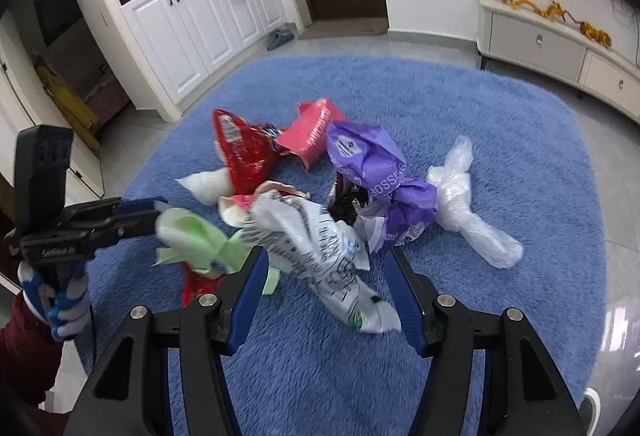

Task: Collect trash
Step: 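Grasp the printed white bag with the right tool while the left tool grasps a red-white wrapper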

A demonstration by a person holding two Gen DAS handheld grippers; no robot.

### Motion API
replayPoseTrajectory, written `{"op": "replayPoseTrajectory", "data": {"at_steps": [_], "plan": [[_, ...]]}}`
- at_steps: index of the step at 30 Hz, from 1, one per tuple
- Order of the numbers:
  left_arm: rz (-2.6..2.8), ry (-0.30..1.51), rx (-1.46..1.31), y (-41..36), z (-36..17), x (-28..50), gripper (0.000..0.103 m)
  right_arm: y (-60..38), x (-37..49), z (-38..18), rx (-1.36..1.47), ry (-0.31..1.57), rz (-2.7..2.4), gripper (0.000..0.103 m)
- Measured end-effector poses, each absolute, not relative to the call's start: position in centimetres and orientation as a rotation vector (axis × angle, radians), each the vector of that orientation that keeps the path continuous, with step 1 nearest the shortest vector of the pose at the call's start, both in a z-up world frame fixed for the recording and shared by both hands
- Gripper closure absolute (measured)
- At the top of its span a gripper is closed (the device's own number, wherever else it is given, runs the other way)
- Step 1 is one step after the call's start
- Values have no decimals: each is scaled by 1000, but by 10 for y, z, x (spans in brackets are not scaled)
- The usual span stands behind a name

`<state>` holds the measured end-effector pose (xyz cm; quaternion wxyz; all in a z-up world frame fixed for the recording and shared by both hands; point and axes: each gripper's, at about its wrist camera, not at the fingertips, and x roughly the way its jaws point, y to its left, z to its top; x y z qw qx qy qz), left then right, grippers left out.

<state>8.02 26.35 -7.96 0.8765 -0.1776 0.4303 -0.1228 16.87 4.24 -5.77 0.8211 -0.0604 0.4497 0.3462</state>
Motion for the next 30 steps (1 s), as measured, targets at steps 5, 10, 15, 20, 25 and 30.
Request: {"op": "replayPoseTrajectory", "data": {"at_steps": [5, 10, 15, 20, 25, 30], "plan": [[-258, 890, -386, 267, -82, 79, 75, 45, 178, -67, -98, 981, 764, 80], [-228, 847, -361, 264, -72, 70, 76, 39, 169, -63, -78, 958, 787, 85], [-172, 798, -340, 268, -51, 53, 76, 27, 151, -46, -65, 915, 812, 86], [-142, 749, -326, 269, -25, 35, 76, 7, 133, -28, -39, 862, 815, 86], [-148, 692, -301, 260, 7, 18, 76, -26, 116, -10, 9, 805, 781, 86], [-189, 646, -276, 236, 38, 12, 76, -74, 102, 9, 62, 736, 718, 86]]}}
